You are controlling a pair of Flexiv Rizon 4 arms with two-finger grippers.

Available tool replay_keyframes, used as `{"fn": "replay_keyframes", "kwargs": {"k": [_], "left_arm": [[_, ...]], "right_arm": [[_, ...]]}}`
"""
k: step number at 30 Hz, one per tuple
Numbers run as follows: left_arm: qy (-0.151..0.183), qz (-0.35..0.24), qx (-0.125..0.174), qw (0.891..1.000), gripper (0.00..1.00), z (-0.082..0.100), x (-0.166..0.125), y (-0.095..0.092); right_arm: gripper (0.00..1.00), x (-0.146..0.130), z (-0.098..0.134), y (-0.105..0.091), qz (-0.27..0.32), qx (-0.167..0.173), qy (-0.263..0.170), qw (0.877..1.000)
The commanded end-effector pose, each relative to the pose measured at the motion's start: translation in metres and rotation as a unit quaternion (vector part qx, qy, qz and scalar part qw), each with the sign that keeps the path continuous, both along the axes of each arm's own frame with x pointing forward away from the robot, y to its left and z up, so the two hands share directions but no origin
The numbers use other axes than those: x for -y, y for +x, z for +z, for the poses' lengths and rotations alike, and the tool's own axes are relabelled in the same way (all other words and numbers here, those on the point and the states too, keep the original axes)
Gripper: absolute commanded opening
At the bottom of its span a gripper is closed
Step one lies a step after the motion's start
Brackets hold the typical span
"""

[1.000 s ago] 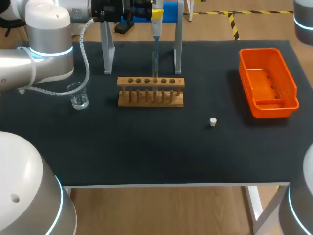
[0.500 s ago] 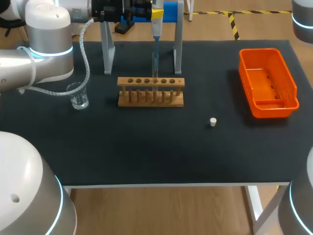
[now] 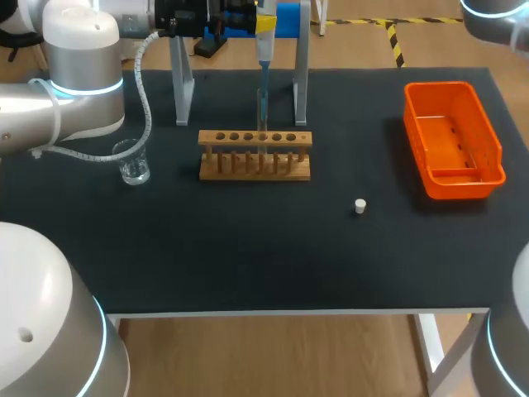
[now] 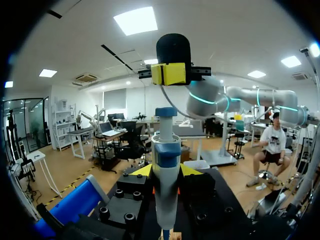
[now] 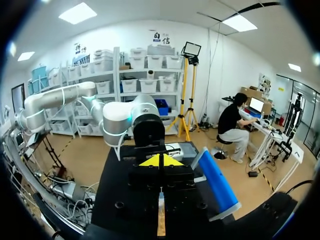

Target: Invert the test tube, pick up the pipette, mount the tip to pipette, aspirate from beaker and dispense into the tube, eject the tip, return the pipette, and cap with the stopper.

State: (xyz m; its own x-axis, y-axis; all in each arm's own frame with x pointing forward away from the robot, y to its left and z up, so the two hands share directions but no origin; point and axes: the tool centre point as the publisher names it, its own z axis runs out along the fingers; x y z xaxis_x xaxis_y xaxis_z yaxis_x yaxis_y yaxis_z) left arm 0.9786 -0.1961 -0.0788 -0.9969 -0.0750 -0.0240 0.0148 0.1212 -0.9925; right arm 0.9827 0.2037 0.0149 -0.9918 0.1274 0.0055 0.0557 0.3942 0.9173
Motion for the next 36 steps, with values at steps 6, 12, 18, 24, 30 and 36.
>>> {"fn": "replay_keyframes", "kwargs": {"k": [6,12,18,24,30,36], "left_arm": [[-0.001,0.001,0.001,1.000,0.00,0.000,0.000,0.000],[-0.001,0.001,0.001,1.000,0.00,0.000,0.000,0.000],[-0.001,0.001,0.001,1.000,0.00,0.000,0.000,0.000],[-0.001,0.001,0.001,1.000,0.00,0.000,0.000,0.000],[-0.001,0.001,0.001,1.000,0.00,0.000,0.000,0.000],[-0.001,0.001,0.001,1.000,0.00,0.000,0.000,0.000]], "right_arm": [[0.00,-0.016,-0.005,0.007,0.008,-0.019,-0.015,1.000],[0.00,-0.017,-0.009,0.005,0.009,-0.023,-0.020,0.999],[0.00,-0.015,-0.013,0.001,0.012,-0.035,-0.016,0.999],[0.00,-0.012,-0.017,-0.002,0.016,-0.036,-0.020,0.999],[0.00,-0.013,-0.021,-0.004,0.019,-0.038,-0.025,0.999],[0.00,-0.013,-0.024,-0.004,0.022,-0.039,-0.030,0.999]]}}
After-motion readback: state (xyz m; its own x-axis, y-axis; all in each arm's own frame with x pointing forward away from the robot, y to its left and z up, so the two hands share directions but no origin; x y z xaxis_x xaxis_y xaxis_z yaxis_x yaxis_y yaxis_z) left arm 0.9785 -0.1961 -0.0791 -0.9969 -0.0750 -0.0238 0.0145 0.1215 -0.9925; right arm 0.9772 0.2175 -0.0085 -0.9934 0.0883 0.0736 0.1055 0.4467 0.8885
